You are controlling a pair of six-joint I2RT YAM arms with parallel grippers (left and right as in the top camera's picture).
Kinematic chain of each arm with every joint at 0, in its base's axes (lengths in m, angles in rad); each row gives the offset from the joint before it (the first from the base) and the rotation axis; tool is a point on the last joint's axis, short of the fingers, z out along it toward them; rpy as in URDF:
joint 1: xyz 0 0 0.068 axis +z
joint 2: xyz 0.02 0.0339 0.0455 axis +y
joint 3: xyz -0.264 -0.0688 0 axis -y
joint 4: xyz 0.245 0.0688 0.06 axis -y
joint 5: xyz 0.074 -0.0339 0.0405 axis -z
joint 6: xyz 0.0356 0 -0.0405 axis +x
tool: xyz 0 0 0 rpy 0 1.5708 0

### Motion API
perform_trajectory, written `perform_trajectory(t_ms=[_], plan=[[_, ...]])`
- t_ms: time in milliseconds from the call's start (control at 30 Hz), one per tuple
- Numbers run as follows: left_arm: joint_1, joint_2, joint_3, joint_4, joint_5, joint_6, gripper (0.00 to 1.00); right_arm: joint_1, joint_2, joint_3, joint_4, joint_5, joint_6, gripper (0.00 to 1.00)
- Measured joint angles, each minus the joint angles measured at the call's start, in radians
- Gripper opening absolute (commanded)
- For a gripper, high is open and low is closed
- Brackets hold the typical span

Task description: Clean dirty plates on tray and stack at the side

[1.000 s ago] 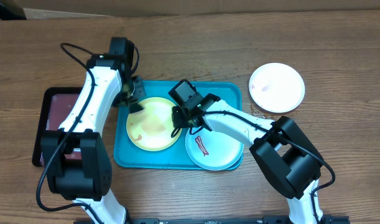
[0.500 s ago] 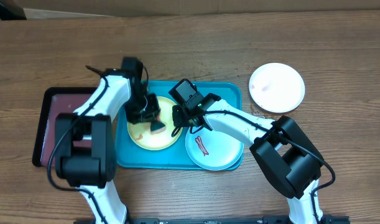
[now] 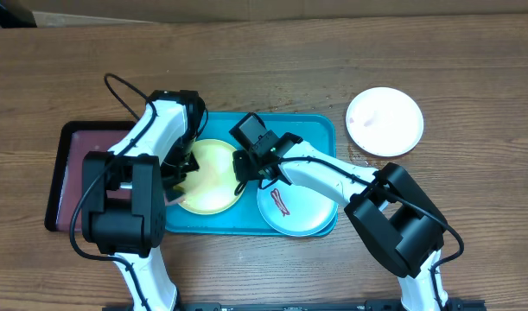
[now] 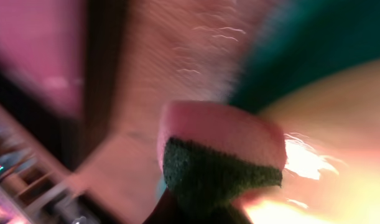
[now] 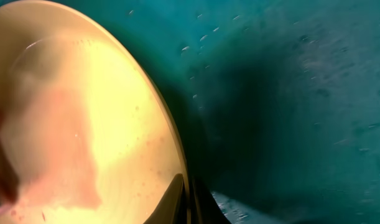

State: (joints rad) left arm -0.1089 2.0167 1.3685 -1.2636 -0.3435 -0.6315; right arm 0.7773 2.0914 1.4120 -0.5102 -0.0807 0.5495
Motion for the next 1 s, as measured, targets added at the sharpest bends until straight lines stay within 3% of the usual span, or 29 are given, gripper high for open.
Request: perform_trajectory(t_ms=[100, 300, 467, 600, 767, 1000], plan=[[0.013, 0.009, 0.061, -0.103, -0.147, -0.101, 0.04, -0.008, 0.000, 0.000, -0.014, 0.027, -0.002, 0.04], [0.032, 0.002, 0.216, -0.146, -0.187, -0.152, 0.04, -0.031, -0.005, 0.000, -0.014, 0.051, -0.037, 0.04], [0.083, -0.109, 0.282, -0.082, -0.047, -0.113, 0.04, -0.024, -0.065, 0.007, -0.024, 0.091, -0.130, 0.04], [0.228, -0.246, 0.305, -0.063, 0.119, -0.059, 0.05, 0.004, -0.161, 0.013, -0.020, 0.204, -0.235, 0.04], [0.480, -0.327, 0.314, -0.153, 0.274, -0.022, 0.04, 0.102, -0.268, 0.030, 0.001, 0.472, -0.413, 0.04], [0.657, -0.324, 0.295, -0.164, 0.381, 0.016, 0.04, 0.287, -0.293, 0.032, 0.156, 0.928, -0.712, 0.04]])
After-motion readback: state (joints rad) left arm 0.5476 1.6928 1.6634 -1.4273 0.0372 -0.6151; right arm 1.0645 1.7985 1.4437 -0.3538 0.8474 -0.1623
